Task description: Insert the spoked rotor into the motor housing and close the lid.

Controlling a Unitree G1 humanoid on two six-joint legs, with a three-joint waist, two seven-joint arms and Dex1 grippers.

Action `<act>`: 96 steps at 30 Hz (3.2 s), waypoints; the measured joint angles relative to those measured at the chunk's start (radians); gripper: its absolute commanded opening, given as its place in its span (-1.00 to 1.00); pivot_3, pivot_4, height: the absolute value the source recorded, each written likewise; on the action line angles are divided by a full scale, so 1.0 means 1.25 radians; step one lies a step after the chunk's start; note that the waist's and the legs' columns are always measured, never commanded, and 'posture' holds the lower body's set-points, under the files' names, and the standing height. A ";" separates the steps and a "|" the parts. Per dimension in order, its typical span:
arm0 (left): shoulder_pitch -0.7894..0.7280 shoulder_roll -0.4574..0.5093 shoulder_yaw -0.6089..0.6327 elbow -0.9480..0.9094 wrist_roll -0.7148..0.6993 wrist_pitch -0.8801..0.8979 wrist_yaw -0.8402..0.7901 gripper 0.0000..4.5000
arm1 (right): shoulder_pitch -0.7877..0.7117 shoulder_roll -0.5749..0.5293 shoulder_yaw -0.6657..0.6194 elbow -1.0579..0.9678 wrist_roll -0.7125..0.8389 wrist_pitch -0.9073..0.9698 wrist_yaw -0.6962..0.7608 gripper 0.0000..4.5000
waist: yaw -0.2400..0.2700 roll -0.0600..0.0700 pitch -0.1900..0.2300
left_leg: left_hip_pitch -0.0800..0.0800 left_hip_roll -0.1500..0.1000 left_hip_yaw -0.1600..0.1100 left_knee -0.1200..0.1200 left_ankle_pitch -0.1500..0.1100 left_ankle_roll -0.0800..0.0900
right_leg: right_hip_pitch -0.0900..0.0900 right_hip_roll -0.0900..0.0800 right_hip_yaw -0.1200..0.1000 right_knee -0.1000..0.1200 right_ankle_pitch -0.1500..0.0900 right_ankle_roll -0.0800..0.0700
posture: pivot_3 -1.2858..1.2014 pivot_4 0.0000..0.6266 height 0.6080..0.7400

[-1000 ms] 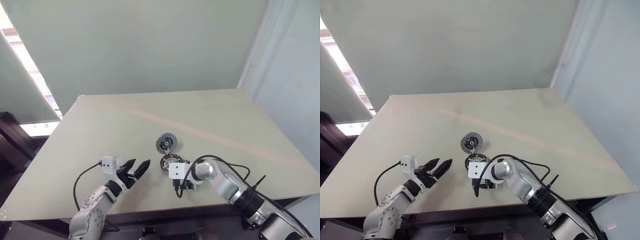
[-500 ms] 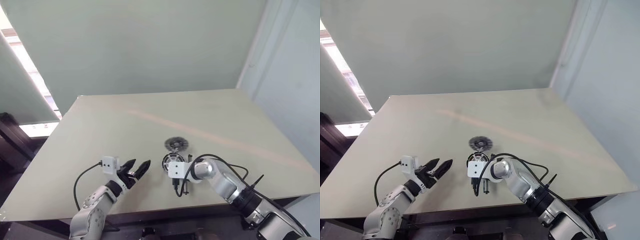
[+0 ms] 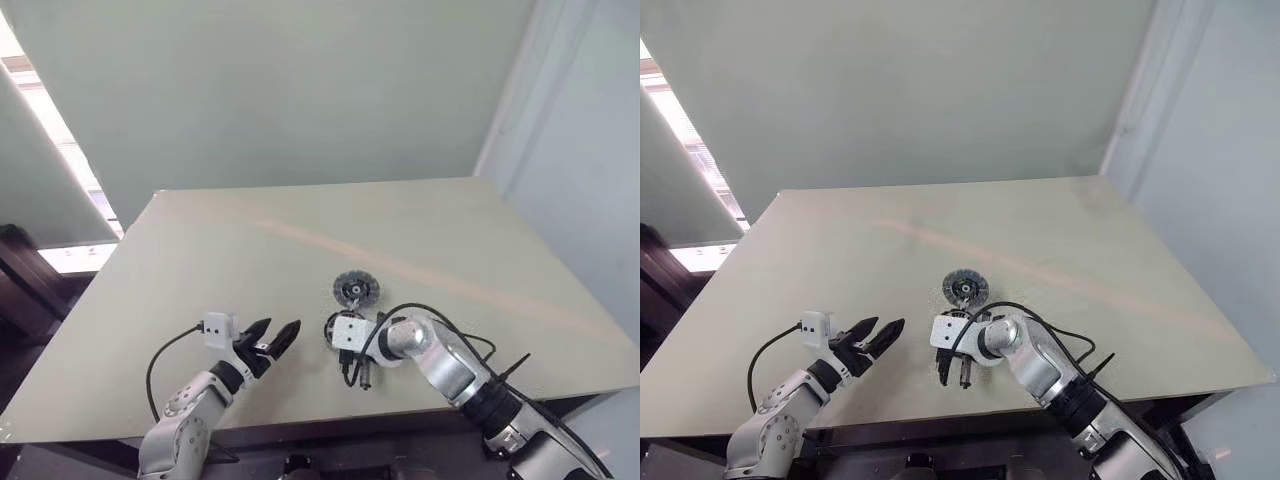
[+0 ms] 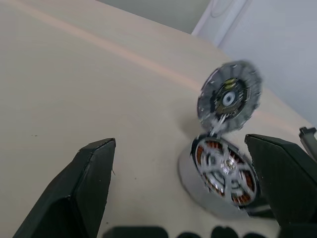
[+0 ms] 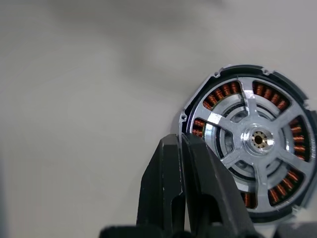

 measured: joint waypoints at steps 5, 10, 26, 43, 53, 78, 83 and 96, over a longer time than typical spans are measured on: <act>0.000 0.000 0.007 0.000 -0.001 -0.001 0.002 1.00 | 0.002 0.036 0.000 -0.092 0.022 0.212 -0.008 -0.99 | 0.000 0.000 0.000 | 0.000 0.000 0.000 0.000 0.000 0.000 | 0.000 0.000 0.000 0.000 0.000 0.000 | 0.03 -1.00 1.00; 0.002 -0.001 0.038 0.000 -0.001 -0.015 0.012 1.00 | 0.001 0.088 -0.003 -0.140 0.030 0.378 -0.080 -0.99 | 0.000 0.000 0.000 | 0.000 0.000 0.000 0.000 0.000 0.000 | 0.000 0.000 0.000 0.000 0.000 0.000 | 0.03 -1.00 1.00; 0.009 -0.019 0.046 0.019 0.002 -0.050 0.017 1.00 | 0.018 0.328 -0.083 -0.100 0.109 0.548 -0.404 -0.99 | 0.000 0.001 0.000 | -0.001 -0.001 -0.001 0.000 0.000 -0.001 | -0.002 -0.001 0.000 0.000 0.000 0.000 | 0.03 -1.00 1.00; 0.005 -0.031 0.047 0.044 0.014 -0.096 0.025 1.00 | 0.015 0.339 -0.139 -0.011 0.294 0.521 -0.640 -0.99 | 0.000 0.001 0.000 | -0.001 -0.001 -0.001 0.000 0.000 0.000 | -0.001 -0.001 -0.001 0.000 0.000 0.000 | 0.03 -1.00 1.00; 0.002 -0.035 0.046 0.053 0.017 -0.102 0.025 1.00 | 0.013 0.339 -0.151 0.002 0.373 0.462 -0.676 -0.14 | -0.001 0.001 0.000 | -0.001 0.000 -0.001 0.000 0.000 0.000 | -0.001 0.000 -0.001 0.000 0.000 0.000 | 0.03 -1.00 1.00; -0.015 -0.022 0.045 0.066 0.017 -0.100 0.025 1.00 | -0.141 -0.075 0.257 -0.179 0.255 0.259 -0.310 0.98 | 0.000 0.001 0.000 | -0.001 0.001 -0.001 -0.001 0.000 0.000 | -0.001 0.000 -0.002 -0.001 0.000 0.000 | 0.03 -1.00 1.00; -0.015 -0.021 0.045 0.066 0.017 -0.100 0.025 1.00 | -0.140 -0.060 0.266 -0.144 0.219 0.232 -0.292 0.98 | 0.000 0.001 0.000 | -0.001 0.001 -0.001 -0.001 0.000 0.000 | -0.001 -0.001 -0.003 -0.001 0.000 0.000 | 0.03 -1.00 1.00; -0.009 -0.019 0.044 0.066 0.017 -0.095 0.025 1.00 | -0.112 -0.045 0.265 -0.095 0.162 0.220 -0.256 0.98 | 0.000 0.001 0.000 | -0.001 0.001 -0.001 -0.001 0.000 0.000 | -0.001 0.000 -0.003 -0.001 0.000 0.000 | 0.03 -1.00 1.00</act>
